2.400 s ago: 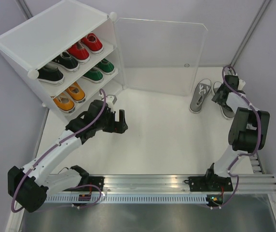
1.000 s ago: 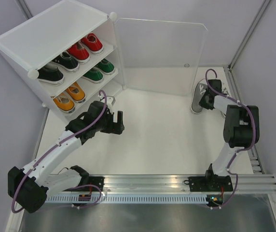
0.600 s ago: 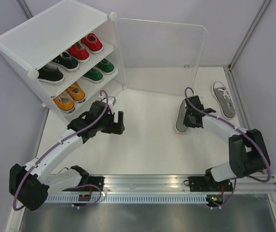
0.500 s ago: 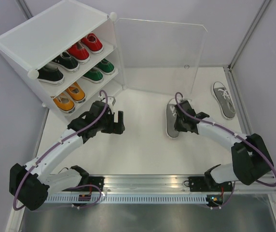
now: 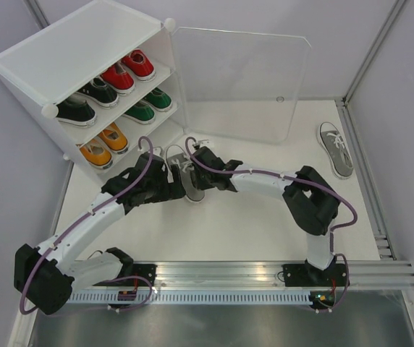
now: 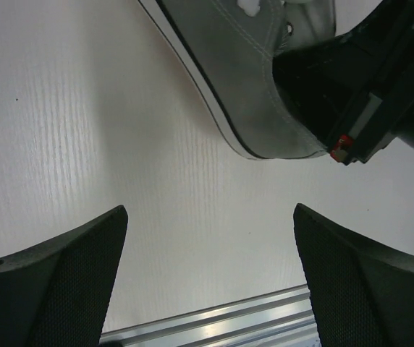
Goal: Place and organize the shoes in the shoe cabinet
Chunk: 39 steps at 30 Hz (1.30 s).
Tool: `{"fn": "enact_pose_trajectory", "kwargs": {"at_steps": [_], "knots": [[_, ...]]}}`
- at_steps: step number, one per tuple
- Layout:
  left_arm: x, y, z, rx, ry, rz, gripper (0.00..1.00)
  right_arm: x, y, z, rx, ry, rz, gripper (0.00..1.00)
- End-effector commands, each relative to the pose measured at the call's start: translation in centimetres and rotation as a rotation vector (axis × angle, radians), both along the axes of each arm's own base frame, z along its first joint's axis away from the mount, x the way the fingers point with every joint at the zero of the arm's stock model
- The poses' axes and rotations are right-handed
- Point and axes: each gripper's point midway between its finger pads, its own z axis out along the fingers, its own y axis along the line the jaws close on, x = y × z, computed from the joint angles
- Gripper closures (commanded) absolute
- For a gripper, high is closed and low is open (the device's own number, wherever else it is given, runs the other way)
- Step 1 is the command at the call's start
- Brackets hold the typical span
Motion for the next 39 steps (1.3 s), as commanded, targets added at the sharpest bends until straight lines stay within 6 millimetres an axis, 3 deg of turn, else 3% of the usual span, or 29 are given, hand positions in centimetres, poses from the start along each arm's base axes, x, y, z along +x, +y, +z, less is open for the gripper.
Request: {"fn": "enact_pose_trajectory", "kwargs": {"at_steps": [1, 2, 4, 5, 7, 8, 9, 10, 12, 13, 15, 16, 17, 19, 20, 30, 39], "knots": [[0.1, 0.6, 0.6, -0.054, 0.021, 0.159, 0.03, 2.0, 4.2, 3.2, 0.109, -0.094, 0.025, 0.83], [0.1, 0.7, 0.5, -0.06, 0.026, 0.178, 0.03, 2.0, 4.1, 3.2, 0.108, -0.095, 0.025, 0.77], [0.0, 0.6, 0.0, -0.077, 0.05, 0.219, 0.04, 1.7, 3.2, 2.8, 0.09, -0.096, 0.02, 0.56], [0.1, 0.5, -0.1, -0.077, 0.057, 0.232, 0.04, 1.5, 2.5, 3.6, 0.079, -0.113, 0.021, 0.44], [0.3, 0.2, -0.2, -0.095, 0.071, 0.27, 0.04, 0.9, 1.3, 4.1, 0.052, -0.123, 0.025, 0.34], [0.4, 0.2, -0.6, -0.087, 0.084, 0.287, 0.04, 0.7, 0.7, 6.0, 0.066, -0.15, 0.02, 0.31], [0.5, 0.0, -0.7, -0.096, 0.091, 0.311, 0.04, 0.5, -0.7, 5.9, 0.028, -0.169, 0.003, 0.27], [0.8, -0.1, -0.6, -0.099, 0.092, 0.325, 0.04, 0.2, -1.8, 7.7, 0.032, -0.198, -0.012, 0.26], [1.3, -0.4, -1.0, -0.096, 0.105, 0.375, 0.06, 0.0, -4.5, 7.9, -0.033, -0.235, -0.058, 0.24], [1.4, -0.6, -1.1, -0.099, 0.107, 0.389, 0.07, -0.2, -5.5, 9.5, -0.025, -0.269, -0.078, 0.23], [2.0, -1.0, -1.3, -0.084, 0.104, 0.429, 0.12, -0.7, -7.9, 9.1, -0.064, -0.283, -0.119, 0.21], [2.3, -1.2, -1.4, -0.08, 0.104, 0.441, 0.14, -1.0, -8.6, 10.2, -0.045, -0.304, -0.132, 0.21], [2.4, -1.5, -1.6, -0.069, 0.099, 0.452, 0.15, -1.6, -9.6, 9.3, -0.064, -0.293, -0.139, 0.2], [3.0, -2.0, -2.4, -0.055, 0.117, 0.486, 0.2, -1.9, -10.9, 9.8, -0.043, -0.306, -0.165, 0.19], [3.2, -2.4, -2.6, -0.053, 0.124, 0.489, 0.21, -2.4, -11.8, 8.6, -0.06, -0.292, -0.17, 0.17], [5.6, -3.0, -5.4, 0.019, 0.136, 0.571, 0.28, -3.7, -15.6, 6.7, -0.064, -0.277, -0.205, 0.07], [4.8, -4.5, -10.0, 0.051, 0.242, 0.55, 0.35, -3.5, -16.2, 5.6, -0.067, -0.263, -0.193, 0.06]]}}
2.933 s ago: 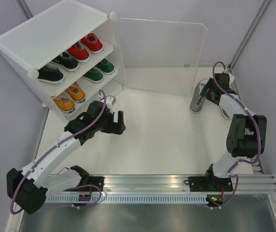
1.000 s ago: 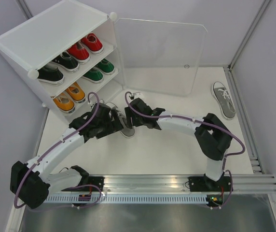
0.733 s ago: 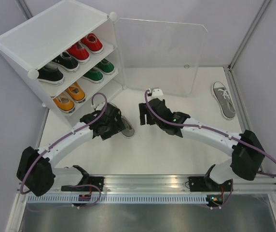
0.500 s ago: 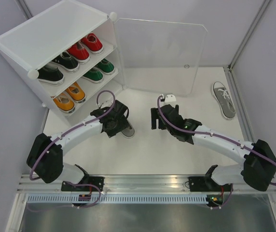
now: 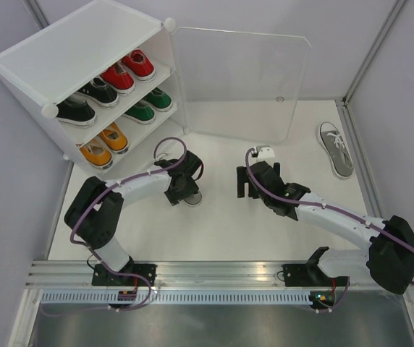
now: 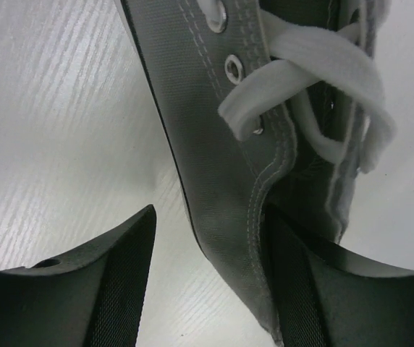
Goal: Place and organize the shoes in the shoe cabinet
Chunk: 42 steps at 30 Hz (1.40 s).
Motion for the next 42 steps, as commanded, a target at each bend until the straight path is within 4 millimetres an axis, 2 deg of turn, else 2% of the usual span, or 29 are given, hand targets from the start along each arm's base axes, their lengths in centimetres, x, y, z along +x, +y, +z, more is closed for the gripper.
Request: {"fn": "enact_pose_trajectory", "kwargs": {"at_steps": [1, 4, 8, 10, 11, 14, 18, 20, 21, 22, 24, 27, 31, 35, 42], "knots": [[0.6, -1.5, -0.1, -0.049, -0.019, 0.026, 0.35, 0.1, 0.5, 0.1, 0.026, -0.014, 0.028, 0.06], [-0.2, -1.1, -0.4, -0.056, -0.007, 0.049, 0.41, 0.0, 0.5, -0.2, 0.024, -0.009, 0.031, 0.06], [-1.2, 0.1, -0.2, -0.035, -0.006, 0.08, 0.54, 0.0, 0.8, -0.3, 0.034, -0.008, 0.045, 0.07], [-1.4, 0.7, 0.0, -0.018, -0.009, 0.085, 0.71, -0.1, 0.8, -0.4, 0.037, -0.007, 0.05, 0.07], [-1.5, 0.9, 0.1, -0.009, -0.008, 0.085, 0.83, -0.2, 0.9, -0.5, 0.038, -0.003, 0.054, 0.07], [-1.6, 1.6, 0.7, 0.016, -0.016, 0.094, 0.97, -0.2, 1.0, -0.8, 0.038, 0.003, 0.058, 0.07], [-1.4, 3.1, 3.1, 0.078, -0.04, 0.113, 0.98, -0.2, 1.0, -0.7, 0.039, -0.001, 0.061, 0.07], [-0.6, 4.4, 4.7, 0.118, -0.075, 0.139, 0.98, -0.2, 1.0, -0.6, 0.042, -0.004, 0.061, 0.07], [-0.4, 5.0, 5.1, 0.137, -0.08, 0.148, 0.98, -0.2, 1.0, -0.6, 0.042, -0.004, 0.063, 0.07], [-0.1, 6.5, 5.5, 0.167, -0.08, 0.181, 0.98, -0.2, 1.0, -0.6, 0.041, -0.004, 0.064, 0.07], [0.6, 7.7, 6.5, 0.174, -0.1, 0.197, 0.98, -0.3, 1.0, -0.6, 0.045, -0.005, 0.065, 0.07], [2.2, 10.5, 7.9, 0.197, -0.131, 0.256, 0.98, -0.4, 0.9, -0.6, 0.045, -0.008, 0.066, 0.07], [4.5, 12.8, 9.3, 0.23, -0.134, 0.241, 0.97, -0.5, 0.8, -0.7, 0.045, -0.008, 0.064, 0.07], [6.2, 14.4, 8.8, 0.267, -0.103, 0.235, 0.96, -0.5, 0.9, -0.7, 0.049, -0.007, 0.069, 0.07], [8.2, 17.1, 5.9, 0.34, -0.047, 0.249, 0.94, -0.7, 0.7, -1.4, 0.04, 0.002, 0.069, 0.07]]}}
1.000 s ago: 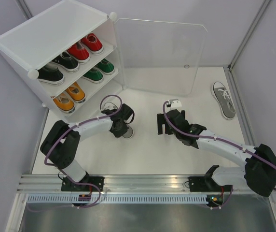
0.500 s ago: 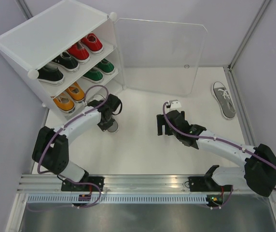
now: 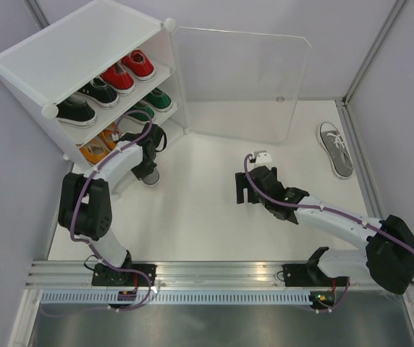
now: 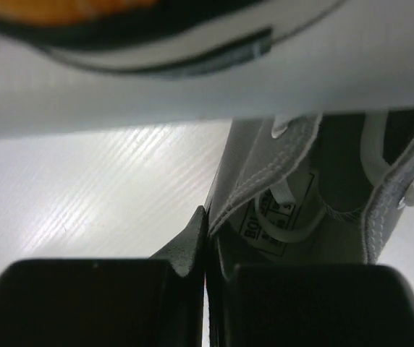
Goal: Place and organize the shoes in the shoe cabinet
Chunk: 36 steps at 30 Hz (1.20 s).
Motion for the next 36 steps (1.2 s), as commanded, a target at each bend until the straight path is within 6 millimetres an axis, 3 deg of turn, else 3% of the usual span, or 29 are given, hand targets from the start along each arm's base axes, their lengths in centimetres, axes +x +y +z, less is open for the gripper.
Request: {"fn": "enact_pose_trajectory", "kwargs": {"at_steps": [1, 6, 9, 14, 20, 25, 29, 33, 36], "knots": [[2.9, 2.3, 0.3, 0.067, -0.052, 0.002, 0.94, 0.1, 0.0, 0.3, 0.021, -0.021, 0.002, 0.07], [3.9, 3.9, 0.4, 0.092, -0.087, 0.051, 0.93, -0.3, -0.1, -0.4, 0.017, -0.008, 0.009, 0.07], [4.3, 4.1, 0.7, 0.092, -0.115, 0.085, 0.88, -0.3, -0.2, -0.7, 0.013, -0.005, 0.009, 0.08], [4.2, 3.6, 0.1, 0.058, -0.122, 0.117, 0.64, -0.4, 0.2, -0.9, 0.015, 0.008, 0.022, 0.07], [3.3, 2.5, 1.9, -0.005, -0.175, 0.108, 0.38, -0.5, 0.2, -0.9, 0.015, 0.007, 0.027, 0.08], [2.2, -0.3, 4.0, -0.05, -0.233, 0.035, 0.18, -0.5, 0.6, -1.1, 0.022, 0.019, 0.046, 0.08], [0.8, -2.2, 4.5, -0.079, -0.262, -0.002, 0.1, -0.7, 0.8, -1.3, 0.023, 0.028, 0.057, 0.08], [-1.0, -4.1, 3.3, -0.079, -0.244, -0.046, 0.08, -0.7, 0.7, -1.4, 0.023, 0.028, 0.058, 0.08], [-2.2, -3.6, 1.0, -0.047, -0.186, -0.035, 0.08, -0.8, 1.0, -1.6, 0.027, 0.036, 0.067, 0.08]]}}
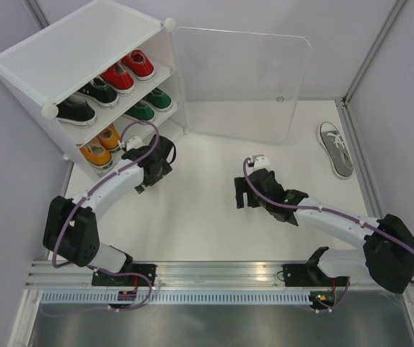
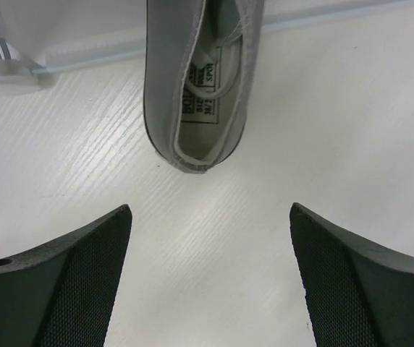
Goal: Place and organize the shoes in the shoe cabinet
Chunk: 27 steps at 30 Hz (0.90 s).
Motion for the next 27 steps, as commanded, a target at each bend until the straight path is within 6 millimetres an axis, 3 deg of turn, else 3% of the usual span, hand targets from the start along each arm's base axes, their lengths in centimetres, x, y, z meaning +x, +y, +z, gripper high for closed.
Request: {"fn": "enact_pose_trajectory", "kwargs": {"at_steps": [1, 6, 13, 18, 23, 27], "knots": [[-0.6, 0.6, -2.0, 0.011, 0.017, 0.062, 0.08, 0.4, 0.9, 0.1, 0.027, -0.01, 0.021, 0.08], [0.6, 1.7, -3.2, 0.096, 0.011, 0.076, 0.09, 0.3, 1.1, -0.2, 0.031, -0.002, 0.03, 0.09], [2.6, 2.6, -5.2, 0.131, 0.016, 0.126, 0.39, 0.3, 1.0, -0.1, 0.028, -0.007, 0.032, 0.09], [3.5, 4.5, -4.8, 0.14, -0.033, 0.233, 0.61, 0.2, 1.0, -0.1, 0.028, -0.009, 0.035, 0.09], [4.9, 5.5, -3.6, 0.141, -0.086, 0.292, 0.66, 0.3, 0.9, -0.2, 0.024, -0.009, 0.032, 0.09], [6.5, 5.0, -3.5, 0.143, -0.101, 0.26, 0.67, 0.3, 0.9, -0.3, 0.022, -0.01, 0.031, 0.1]]}}
